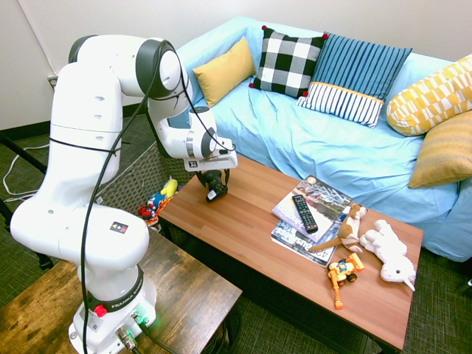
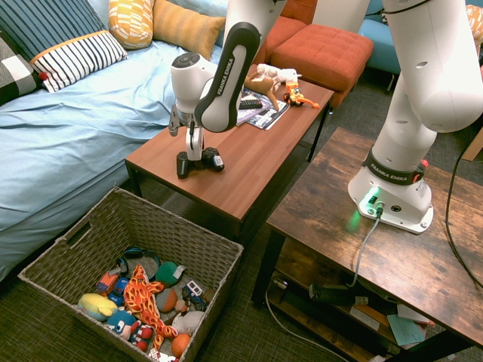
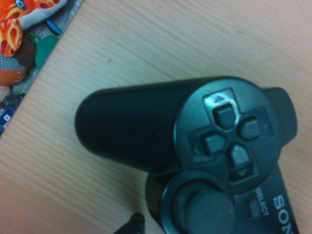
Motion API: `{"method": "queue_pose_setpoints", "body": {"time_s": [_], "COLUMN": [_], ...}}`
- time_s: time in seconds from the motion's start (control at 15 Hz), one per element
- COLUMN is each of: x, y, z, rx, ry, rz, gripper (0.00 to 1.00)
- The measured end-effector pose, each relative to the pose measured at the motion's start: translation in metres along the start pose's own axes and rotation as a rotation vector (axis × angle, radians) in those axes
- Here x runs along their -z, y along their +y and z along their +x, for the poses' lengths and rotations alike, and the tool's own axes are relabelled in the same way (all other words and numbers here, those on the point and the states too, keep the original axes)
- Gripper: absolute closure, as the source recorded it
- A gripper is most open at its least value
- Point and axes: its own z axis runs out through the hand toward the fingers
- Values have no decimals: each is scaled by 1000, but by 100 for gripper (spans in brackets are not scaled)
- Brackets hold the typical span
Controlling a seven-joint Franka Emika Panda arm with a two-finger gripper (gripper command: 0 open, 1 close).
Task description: Put the gamepad in the basket
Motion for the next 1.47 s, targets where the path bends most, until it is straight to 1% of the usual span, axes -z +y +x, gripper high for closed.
{"method": "queue_pose_setpoints", "body": {"time_s": [0.27,0.53,0.87,1.0,1.13,1.2,1.33,1.47], "x": [-4,-13,-10,5,34,49,72,82], "y": [1,8,16,14,-1,-16,-59,-107], "z": [4,4,14,21,22,19,0,-26], "rx": [-29,-59,-167,-197,-220,-231,-240,-243], "ry": [-18,-40,-55,-44,-33,-28,-17,-15], "rz": [28,35,59,73,84,88,94,99], "gripper": [100,100,100,100,100,100,100,100]}}
